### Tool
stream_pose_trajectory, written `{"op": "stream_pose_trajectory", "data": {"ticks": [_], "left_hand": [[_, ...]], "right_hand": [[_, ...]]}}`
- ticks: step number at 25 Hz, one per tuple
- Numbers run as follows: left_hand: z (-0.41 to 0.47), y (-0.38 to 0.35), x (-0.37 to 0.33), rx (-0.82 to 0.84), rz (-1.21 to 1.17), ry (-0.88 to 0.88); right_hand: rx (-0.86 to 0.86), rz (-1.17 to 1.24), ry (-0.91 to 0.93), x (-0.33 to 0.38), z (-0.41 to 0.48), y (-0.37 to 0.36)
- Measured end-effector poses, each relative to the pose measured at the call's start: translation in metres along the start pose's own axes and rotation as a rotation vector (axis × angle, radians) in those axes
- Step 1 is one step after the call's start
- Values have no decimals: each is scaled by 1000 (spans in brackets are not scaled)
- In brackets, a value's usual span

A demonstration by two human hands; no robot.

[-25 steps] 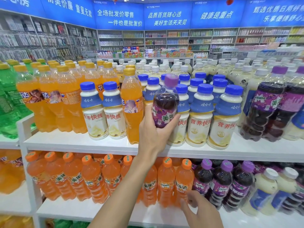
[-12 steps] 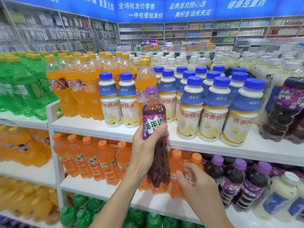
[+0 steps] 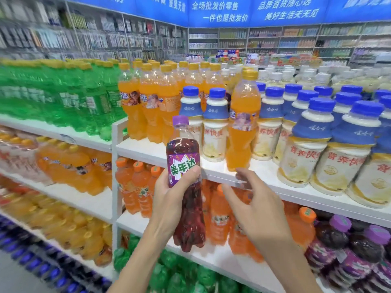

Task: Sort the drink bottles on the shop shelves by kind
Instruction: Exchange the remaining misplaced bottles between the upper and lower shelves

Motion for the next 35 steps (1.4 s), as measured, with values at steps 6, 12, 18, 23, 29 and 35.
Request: {"op": "stream_pose_trajectory", "data": {"ticks": [6,12,18,23,29,35], "left_hand": [[45,75,-31,93,35,-13],[80,119,-55,194,46,10],[95,126,-62,244,1,14],[103,122,-56,282,-2,42],[106,113,-44,316,-18,57],[106,115,-40,316,-27,69]], "right_hand": [[-244,17,132,70,61,-66],[-480,-45,193,116,133,-102],[-428,-192,85,109,184,-107],[-502,-279,101,105,184,-107],[-617,-320,140,105,179,-106],[-519,-28,123,86,168,-126]]}}
Point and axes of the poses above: each hand's wrist, its own z-axis towards the middle knuckle, its own y-axis out of the back of the hand, x = y × z, the point moved 6 cm from there along z, towards the middle knuckle, and after that the axes turned 12 degrees about y, right-handed, at the moved point
